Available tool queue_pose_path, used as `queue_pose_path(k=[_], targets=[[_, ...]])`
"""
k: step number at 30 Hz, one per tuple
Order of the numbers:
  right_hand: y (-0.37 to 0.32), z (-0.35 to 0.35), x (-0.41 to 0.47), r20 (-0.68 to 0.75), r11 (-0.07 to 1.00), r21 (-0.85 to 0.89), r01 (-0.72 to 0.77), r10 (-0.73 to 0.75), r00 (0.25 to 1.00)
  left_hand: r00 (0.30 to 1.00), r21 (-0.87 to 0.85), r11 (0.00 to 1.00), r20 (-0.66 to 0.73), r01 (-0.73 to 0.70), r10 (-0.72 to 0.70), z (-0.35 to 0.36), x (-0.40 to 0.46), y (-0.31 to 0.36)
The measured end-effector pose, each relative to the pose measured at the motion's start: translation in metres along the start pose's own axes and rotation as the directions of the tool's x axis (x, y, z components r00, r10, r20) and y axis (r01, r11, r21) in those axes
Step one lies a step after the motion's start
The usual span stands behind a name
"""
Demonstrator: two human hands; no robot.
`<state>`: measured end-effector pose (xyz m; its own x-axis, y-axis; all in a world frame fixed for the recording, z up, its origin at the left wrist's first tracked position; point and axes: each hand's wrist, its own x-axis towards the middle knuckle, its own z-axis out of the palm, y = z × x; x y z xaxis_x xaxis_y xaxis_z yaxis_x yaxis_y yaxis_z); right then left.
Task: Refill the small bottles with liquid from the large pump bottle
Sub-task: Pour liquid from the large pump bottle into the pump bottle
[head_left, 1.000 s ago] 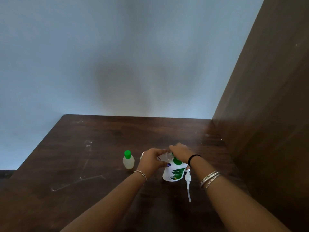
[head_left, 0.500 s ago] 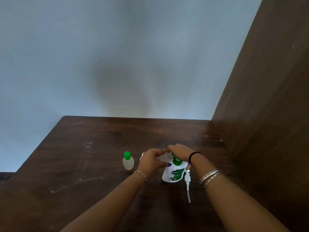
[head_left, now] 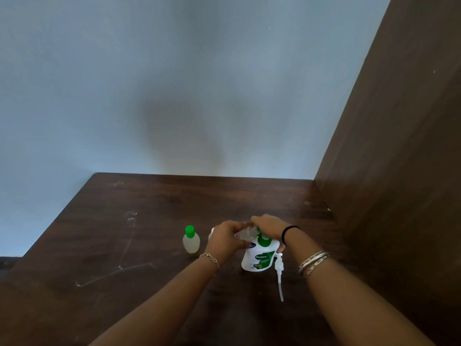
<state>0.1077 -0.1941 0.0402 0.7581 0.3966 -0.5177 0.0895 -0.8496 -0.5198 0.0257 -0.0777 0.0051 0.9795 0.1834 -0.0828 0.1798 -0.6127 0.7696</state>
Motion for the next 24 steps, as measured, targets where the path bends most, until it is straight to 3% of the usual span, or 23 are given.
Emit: queue_pose_path(k=[5,7,11,17,24], targets=[[0.006,0.012,0.007,-0.181,1.000,-0.017,-0.010,0.007,0.984,0.999,-0.010,0.999,0.009,0.037,-0.037,0.001,-0.001,-0.001],[0.005,0.011,0.006,-0.149,0.998,-0.055,-0.003,-0.005,0.989,1.000,-0.019,1.000,0.013,0.024,-0.024,0.001,-0.003,0.000],[0.002,0.002,0.001,-0.023,0.999,0.035,-0.014,0.015,1.000,1.000,-0.038,0.999,0.005,0.019,-0.019,-0.001,-0.003,0.003],[0.006,0.013,0.006,-0.197,1.000,-0.006,-0.007,0.006,0.980,1.000,-0.022,0.999,0.005,0.028,-0.028,0.000,-0.005,0.002],[0.001,-0.003,-0.004,0.025,0.999,-0.031,0.023,-0.022,0.999,1.000,-0.056,0.998,0.005,0.004,-0.003,-0.002,-0.006,0.006]])
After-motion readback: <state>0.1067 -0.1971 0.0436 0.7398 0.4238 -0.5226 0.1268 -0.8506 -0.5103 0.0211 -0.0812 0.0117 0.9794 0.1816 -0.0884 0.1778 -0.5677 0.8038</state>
